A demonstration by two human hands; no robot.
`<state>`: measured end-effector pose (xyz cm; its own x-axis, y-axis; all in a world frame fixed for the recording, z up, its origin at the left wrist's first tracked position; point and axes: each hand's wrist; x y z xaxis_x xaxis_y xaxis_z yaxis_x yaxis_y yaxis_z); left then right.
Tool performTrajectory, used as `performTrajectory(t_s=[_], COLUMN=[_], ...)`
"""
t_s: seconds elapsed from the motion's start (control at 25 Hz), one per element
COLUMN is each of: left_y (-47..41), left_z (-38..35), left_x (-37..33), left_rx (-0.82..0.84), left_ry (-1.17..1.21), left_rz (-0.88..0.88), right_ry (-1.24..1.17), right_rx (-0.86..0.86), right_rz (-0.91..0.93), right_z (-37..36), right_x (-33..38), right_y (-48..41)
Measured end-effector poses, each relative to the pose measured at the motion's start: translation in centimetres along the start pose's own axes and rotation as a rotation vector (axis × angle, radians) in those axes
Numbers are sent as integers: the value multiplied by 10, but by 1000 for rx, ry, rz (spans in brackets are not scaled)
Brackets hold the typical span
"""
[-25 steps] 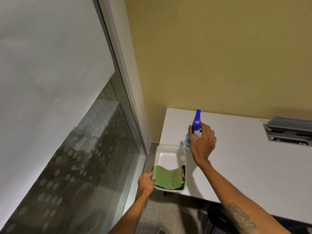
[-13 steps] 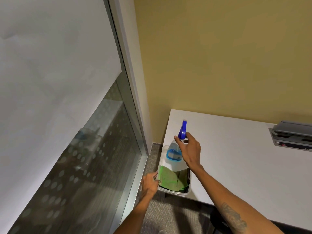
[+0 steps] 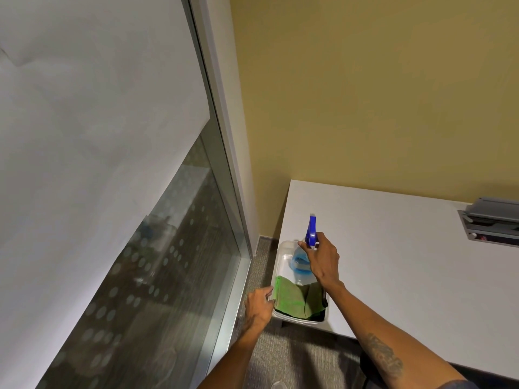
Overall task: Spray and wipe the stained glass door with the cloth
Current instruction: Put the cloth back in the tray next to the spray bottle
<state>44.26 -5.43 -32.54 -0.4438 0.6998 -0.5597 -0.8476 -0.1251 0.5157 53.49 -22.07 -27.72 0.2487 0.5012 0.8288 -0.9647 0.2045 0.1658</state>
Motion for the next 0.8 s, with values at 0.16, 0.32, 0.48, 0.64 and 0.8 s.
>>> performTrajectory(t_s=[0.16, 0.32, 0.48, 0.64, 0.8], left_y=[1, 8, 29, 66, 128], left_z=[2, 9, 18, 24, 27], left_x=[-2, -6, -14, -18, -19], left_rx=[7, -17, -84, -169, -282], left_ry=[-11, -2, 49, 64, 68], left_rz=[2, -5, -13, -16, -45], right_ry=[-14, 13, 119, 183, 149], right_rx=[38, 40, -69, -30, 59], right_rz=[-40, -44, -44, 49, 211], right_z=[2, 11, 21, 31, 46], right_x=[0, 0, -8, -6, 7], right_y=[4, 21, 54, 87, 138])
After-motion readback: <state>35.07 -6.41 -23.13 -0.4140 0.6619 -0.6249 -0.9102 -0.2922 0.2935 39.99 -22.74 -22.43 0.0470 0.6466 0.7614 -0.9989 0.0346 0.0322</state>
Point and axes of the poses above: each hand's wrist, its own y-axis away from the middle knuckle, its own z-axis out of the back of the hand, x = y × z
